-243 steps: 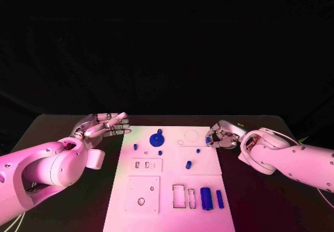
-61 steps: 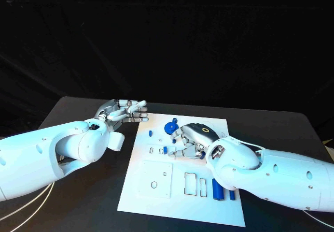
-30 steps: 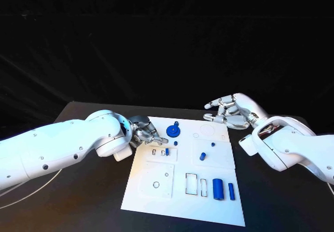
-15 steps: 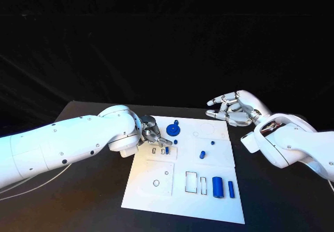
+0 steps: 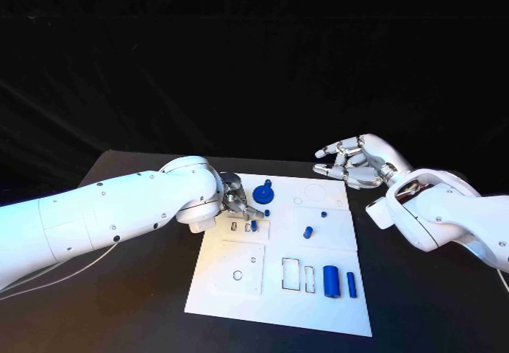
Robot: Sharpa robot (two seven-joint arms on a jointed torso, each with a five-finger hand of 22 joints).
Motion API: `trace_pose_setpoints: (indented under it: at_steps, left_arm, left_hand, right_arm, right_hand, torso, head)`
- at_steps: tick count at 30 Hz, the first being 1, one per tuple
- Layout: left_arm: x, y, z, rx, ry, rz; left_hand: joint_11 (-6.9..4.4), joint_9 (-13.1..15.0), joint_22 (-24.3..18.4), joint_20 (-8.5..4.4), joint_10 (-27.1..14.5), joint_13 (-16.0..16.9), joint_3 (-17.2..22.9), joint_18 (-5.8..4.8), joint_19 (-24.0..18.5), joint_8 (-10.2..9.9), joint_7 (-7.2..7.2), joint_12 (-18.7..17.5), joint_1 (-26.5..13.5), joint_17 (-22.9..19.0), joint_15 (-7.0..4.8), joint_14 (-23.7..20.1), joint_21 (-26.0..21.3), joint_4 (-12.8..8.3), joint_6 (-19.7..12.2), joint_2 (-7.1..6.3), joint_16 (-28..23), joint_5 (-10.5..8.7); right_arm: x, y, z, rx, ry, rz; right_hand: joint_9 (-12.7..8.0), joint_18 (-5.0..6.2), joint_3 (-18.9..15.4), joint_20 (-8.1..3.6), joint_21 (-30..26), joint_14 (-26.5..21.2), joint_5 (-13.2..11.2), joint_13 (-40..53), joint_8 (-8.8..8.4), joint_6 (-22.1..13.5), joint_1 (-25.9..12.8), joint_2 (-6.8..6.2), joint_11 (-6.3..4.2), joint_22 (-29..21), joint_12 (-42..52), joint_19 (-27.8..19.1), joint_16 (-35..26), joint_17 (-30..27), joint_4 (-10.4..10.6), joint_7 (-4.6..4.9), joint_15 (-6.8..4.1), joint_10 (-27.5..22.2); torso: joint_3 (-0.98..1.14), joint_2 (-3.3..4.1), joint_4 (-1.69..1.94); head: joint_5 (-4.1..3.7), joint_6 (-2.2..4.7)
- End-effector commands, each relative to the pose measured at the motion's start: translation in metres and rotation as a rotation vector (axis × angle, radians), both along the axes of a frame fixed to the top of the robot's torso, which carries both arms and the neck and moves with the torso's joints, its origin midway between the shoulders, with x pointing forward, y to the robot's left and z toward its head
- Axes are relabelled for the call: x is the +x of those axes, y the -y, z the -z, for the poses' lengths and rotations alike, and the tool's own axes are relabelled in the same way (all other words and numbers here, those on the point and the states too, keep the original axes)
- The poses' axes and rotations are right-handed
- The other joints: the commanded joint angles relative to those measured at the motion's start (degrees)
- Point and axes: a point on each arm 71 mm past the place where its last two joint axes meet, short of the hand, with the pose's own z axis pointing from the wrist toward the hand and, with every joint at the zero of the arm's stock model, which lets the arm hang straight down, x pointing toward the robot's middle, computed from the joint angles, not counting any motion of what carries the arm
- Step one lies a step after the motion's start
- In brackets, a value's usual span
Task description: Assemble the parts on the task board
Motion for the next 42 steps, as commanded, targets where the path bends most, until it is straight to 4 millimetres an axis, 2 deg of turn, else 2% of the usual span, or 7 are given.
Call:
trace_pose_setpoints:
  at_steps: [1,10,12,20,24,29,42]
  left_arm:
    - [0.0004,-0.0005,0.0020,0.045,-0.024,-0.001]
    - [0.0011,0.0007,0.0050,0.055,-0.034,0.001]
    - [0.0010,0.0008,0.0052,0.058,-0.037,0.004]
    - [-0.0007,0.0021,0.0052,0.059,-0.041,0.013]
    - [-0.0018,0.0034,0.0052,0.058,-0.047,0.019]
    - [-0.0026,0.0052,0.0053,0.056,-0.051,0.026]
    - [-0.0025,0.0069,0.0063,0.056,-0.066,0.035]
  left_hand:
    - [-0.05,0.12,1.66,0.15,0.17,0.08,-0.41,-0.45,1.30,0.29,-0.08,0.35,-0.63,15.07,-0.01,6.01,0.20,-0.08,-0.48,0.01,0.14,-0.18]
    - [-0.09,0.68,1.83,0.14,-0.03,-0.01,-0.38,-0.47,1.30,0.83,-0.13,0.34,-0.22,15.07,-0.04,6.01,0.30,-0.19,-0.76,0.19,0.14,-0.17]
    - [-0.10,0.87,1.88,0.14,-0.05,0.04,-0.35,-0.48,1.30,1.01,-0.14,0.39,-0.02,15.07,-0.04,6.01,0.34,-0.22,-0.87,0.26,0.14,-0.17]
    - [-0.15,1.55,2.09,0.14,-0.11,0.15,-0.20,-0.51,1.31,1.68,-0.20,0.52,0.71,15.07,-0.07,6.01,0.45,-0.31,-1.11,0.37,0.14,-0.17]
    - [-0.18,1.95,2.17,0.12,-0.04,0.31,-0.04,-0.52,1.30,2.06,-0.24,0.68,1.20,15.07,-0.10,6.01,0.50,-0.36,-1.26,0.44,0.14,-0.17]
    - [-0.23,2.44,2.26,0.10,-0.03,0.37,0.25,-0.53,1.29,2.51,-0.29,0.76,1.78,15.07,-0.13,6.01,0.55,-0.39,-1.45,0.51,0.14,-0.16]
    - [-0.32,3.25,2.45,0.05,0.18,0.68,0.91,-0.55,1.29,3.27,-0.40,1.05,2.44,15.07,-0.21,6.01,0.65,-0.32,-1.64,0.62,0.14,-0.16]
  right_arm:
    - [-0.0001,-0.0009,0.0001,-0.007,-0.001,-0.005]
    - [0.0008,-0.0012,0.0005,-0.009,-0.004,-0.007]
    - [0.0011,-0.0014,0.0006,-0.009,-0.004,-0.007]
    - [0.0015,-0.0007,0.0010,-0.014,-0.007,0.001]
    - [0.0018,-0.0006,0.0011,-0.016,-0.007,0.003]
    - [0.0022,-0.0009,0.0012,-0.017,-0.007,0.005]
    - [0.0027,-0.0017,0.0017,-0.019,-0.011,0.004]
  right_hand:
    - [0.07,0.50,-0.23,0.03,-0.20,-0.22,0.31,-0.04,0.34,-0.52,-0.04,0.33,0.11,-0.05,-0.28,-0.43,-0.21,-0.05,-0.09,-0.03,-0.10,-0.42]
    - [0.08,0.54,-0.28,0.02,-0.48,-0.27,0.36,-0.18,0.36,-0.56,-0.09,0.49,0.13,-0.22,-0.35,-0.51,-0.41,-0.24,0.00,-0.02,-0.10,-0.46]
    - [0.08,0.54,-0.28,0.02,-0.48,-0.27,0.36,-0.18,0.36,-0.56,-0.09,0.49,0.13,-0.22,-0.35,-0.51,-0.41,-0.24,0.00,-0.02,-0.10,-0.46]
    - [0.10,0.61,-0.38,0.02,-1.00,-0.34,0.58,-0.37,0.40,-0.58,-0.23,0.70,0.14,-0.53,-0.44,-0.69,-0.70,-0.51,0.17,-0.01,-0.08,-0.50]
    - [0.11,0.66,-0.43,0.03,-1.26,-0.39,0.71,-0.58,0.42,-0.58,-0.27,0.74,0.14,-0.70,-0.61,-0.79,-0.85,-0.68,0.21,-0.01,-0.08,-0.63]
    - [0.12,0.70,-0.49,0.02,-1.60,-0.48,0.99,-0.81,0.42,-0.67,-0.21,0.83,0.14,-0.90,-0.76,-0.88,-1.17,-1.01,0.22,0.00,-0.09,-0.74]
    - [0.14,0.78,-0.51,0.02,-2.03,-0.59,1.23,-0.90,0.47,-0.65,-0.13,0.94,0.13,-1.16,-0.78,-1.04,-1.53,-1.43,0.22,-0.01,-0.09,-0.75]
  torso:
    - [0.01,0.22,-0.10]
    - [0.11,0.39,-0.07]
    - [0.22,0.45,-0.10]
    - [0.13,0.40,-0.18]
    - [0.16,0.40,-0.19]
    - [0.11,0.37,-0.11]
    - [0.16,0.44,-0.19]
  head:
    - [-0.03,0.00]
    - [0.14,-0.23]
    - [0.21,-0.33]
    - [0.07,-0.55]
    - [0.09,-0.77]
    - [-0.07,-0.97]
    - [-0.03,-1.05]
